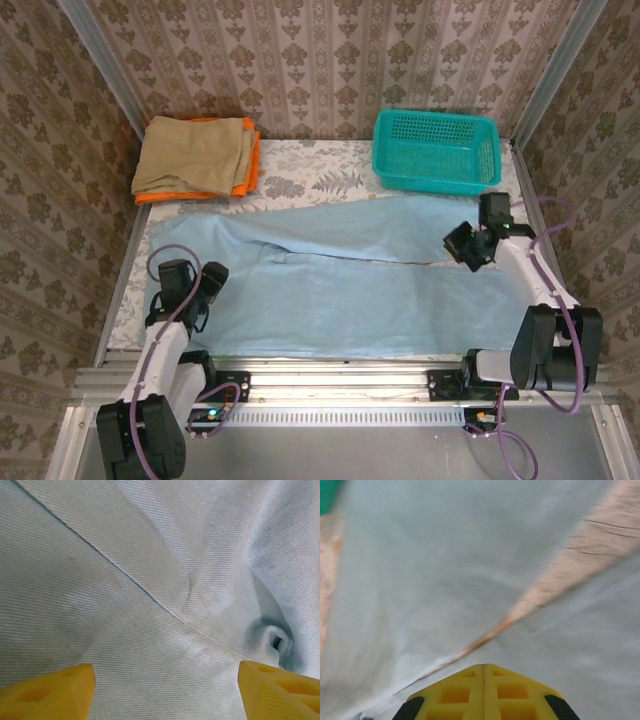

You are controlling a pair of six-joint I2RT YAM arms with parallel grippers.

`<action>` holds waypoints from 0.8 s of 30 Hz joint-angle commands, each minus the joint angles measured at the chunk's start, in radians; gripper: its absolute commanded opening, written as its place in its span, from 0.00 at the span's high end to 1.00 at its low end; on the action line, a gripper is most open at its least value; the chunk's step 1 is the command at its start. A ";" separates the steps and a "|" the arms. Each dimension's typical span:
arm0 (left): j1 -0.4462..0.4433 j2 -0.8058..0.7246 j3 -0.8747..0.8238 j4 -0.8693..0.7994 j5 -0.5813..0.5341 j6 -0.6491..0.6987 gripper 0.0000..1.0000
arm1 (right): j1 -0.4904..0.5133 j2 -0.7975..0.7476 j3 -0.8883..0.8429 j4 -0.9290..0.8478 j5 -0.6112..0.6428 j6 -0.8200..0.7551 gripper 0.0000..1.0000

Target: Fold and stack the trousers

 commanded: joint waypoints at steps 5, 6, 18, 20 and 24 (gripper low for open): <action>0.014 0.130 0.316 -0.112 -0.003 0.134 0.22 | 0.143 0.137 0.195 -0.049 0.119 -0.061 0.93; 0.016 0.165 0.364 -0.118 -0.001 0.146 0.22 | 0.143 0.148 0.211 -0.046 0.120 -0.072 0.91; -0.190 0.487 0.659 -0.105 -0.037 0.161 0.24 | 0.145 0.547 0.511 -0.074 0.137 -0.196 1.00; -0.236 0.504 0.640 -0.082 -0.039 0.150 0.24 | 0.139 0.600 0.543 -0.097 0.142 -0.214 1.00; -0.277 0.509 0.577 -0.048 -0.033 0.131 0.24 | 0.146 0.581 0.533 -0.039 0.129 -0.240 1.00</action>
